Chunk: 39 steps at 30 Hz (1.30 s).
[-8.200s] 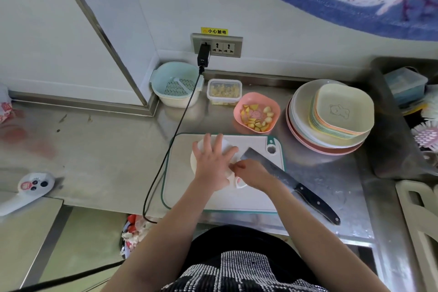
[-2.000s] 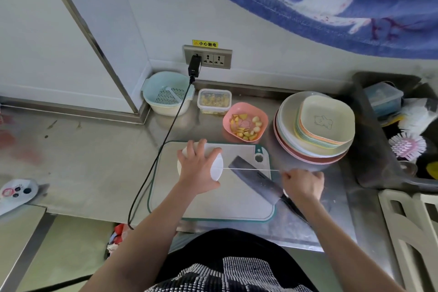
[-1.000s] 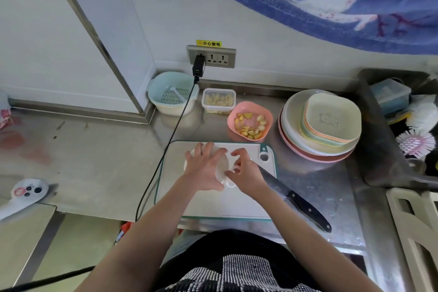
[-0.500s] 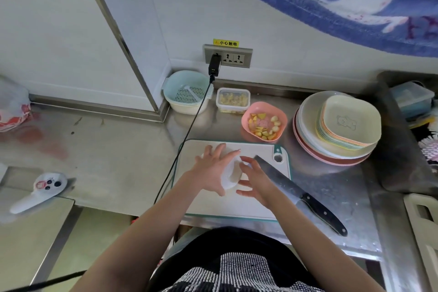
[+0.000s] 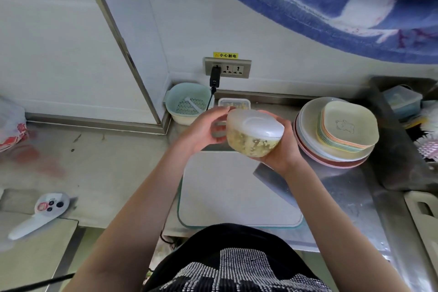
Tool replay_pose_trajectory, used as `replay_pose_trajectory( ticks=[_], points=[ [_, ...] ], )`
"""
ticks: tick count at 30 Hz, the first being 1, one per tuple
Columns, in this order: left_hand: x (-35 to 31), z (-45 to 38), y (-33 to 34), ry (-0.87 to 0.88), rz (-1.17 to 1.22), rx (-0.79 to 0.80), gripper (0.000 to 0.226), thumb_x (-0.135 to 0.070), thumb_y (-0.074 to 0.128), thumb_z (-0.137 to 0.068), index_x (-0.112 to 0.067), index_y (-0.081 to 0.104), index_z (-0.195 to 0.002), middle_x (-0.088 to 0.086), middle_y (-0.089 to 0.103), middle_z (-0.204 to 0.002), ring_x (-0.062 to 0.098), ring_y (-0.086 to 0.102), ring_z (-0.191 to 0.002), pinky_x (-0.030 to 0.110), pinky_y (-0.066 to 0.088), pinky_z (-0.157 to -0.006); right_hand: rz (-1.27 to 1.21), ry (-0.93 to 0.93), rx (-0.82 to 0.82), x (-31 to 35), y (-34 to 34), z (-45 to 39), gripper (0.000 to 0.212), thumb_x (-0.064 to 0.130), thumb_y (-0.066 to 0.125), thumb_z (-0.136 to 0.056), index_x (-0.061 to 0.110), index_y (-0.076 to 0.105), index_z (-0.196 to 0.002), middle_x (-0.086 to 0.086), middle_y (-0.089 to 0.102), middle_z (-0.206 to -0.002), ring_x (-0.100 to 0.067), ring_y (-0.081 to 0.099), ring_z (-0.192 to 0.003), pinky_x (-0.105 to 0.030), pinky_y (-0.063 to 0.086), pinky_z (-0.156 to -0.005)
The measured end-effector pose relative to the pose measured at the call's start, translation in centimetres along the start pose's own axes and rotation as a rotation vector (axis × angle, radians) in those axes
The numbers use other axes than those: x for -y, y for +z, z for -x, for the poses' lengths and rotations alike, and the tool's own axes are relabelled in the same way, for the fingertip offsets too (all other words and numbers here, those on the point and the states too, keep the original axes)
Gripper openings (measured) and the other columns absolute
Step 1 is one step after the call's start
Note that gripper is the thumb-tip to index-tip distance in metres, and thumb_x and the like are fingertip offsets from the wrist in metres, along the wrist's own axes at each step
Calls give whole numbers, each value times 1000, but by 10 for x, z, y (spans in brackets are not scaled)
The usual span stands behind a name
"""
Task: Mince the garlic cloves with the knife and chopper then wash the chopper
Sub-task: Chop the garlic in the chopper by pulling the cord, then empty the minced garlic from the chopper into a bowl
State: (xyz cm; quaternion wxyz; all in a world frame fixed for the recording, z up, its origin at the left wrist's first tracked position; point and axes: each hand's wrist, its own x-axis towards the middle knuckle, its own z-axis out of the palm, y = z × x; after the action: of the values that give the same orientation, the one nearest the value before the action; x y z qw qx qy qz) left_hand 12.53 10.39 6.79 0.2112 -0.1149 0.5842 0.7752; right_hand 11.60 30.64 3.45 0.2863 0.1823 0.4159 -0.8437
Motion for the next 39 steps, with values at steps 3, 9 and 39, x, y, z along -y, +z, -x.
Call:
replay_pose_trajectory(
  ticks=[3,9,39],
  points=[
    [-4,-2,4,30,-21,56,18,-38,65,-84,-26,65,-98,-1,62,-98,19,56,-90,34,45,-82,-8,-31,31,5,12,10,67,39,55,-63,12,55,-125,-18,61,-121,-37,62,-102,-48,54,-78],
    [-5,-5,1,71,-40,81,40,-40,72,-75,-20,59,-107,-3,65,-89,15,58,-78,28,49,-67,-77,49,106,1,14,5,69,35,60,-75,10,47,-138,-19,49,-139,-46,48,-124,-44,54,-77],
    [98,-14,-41,-296,-305,-170,65,-4,67,-81,-32,38,-132,-2,50,-119,25,54,-106,48,52,-89,930,-17,-213,-97,-21,-26,55,32,65,-89,32,37,-137,-7,51,-117,-19,54,-99,-33,53,-87]
  ],
)
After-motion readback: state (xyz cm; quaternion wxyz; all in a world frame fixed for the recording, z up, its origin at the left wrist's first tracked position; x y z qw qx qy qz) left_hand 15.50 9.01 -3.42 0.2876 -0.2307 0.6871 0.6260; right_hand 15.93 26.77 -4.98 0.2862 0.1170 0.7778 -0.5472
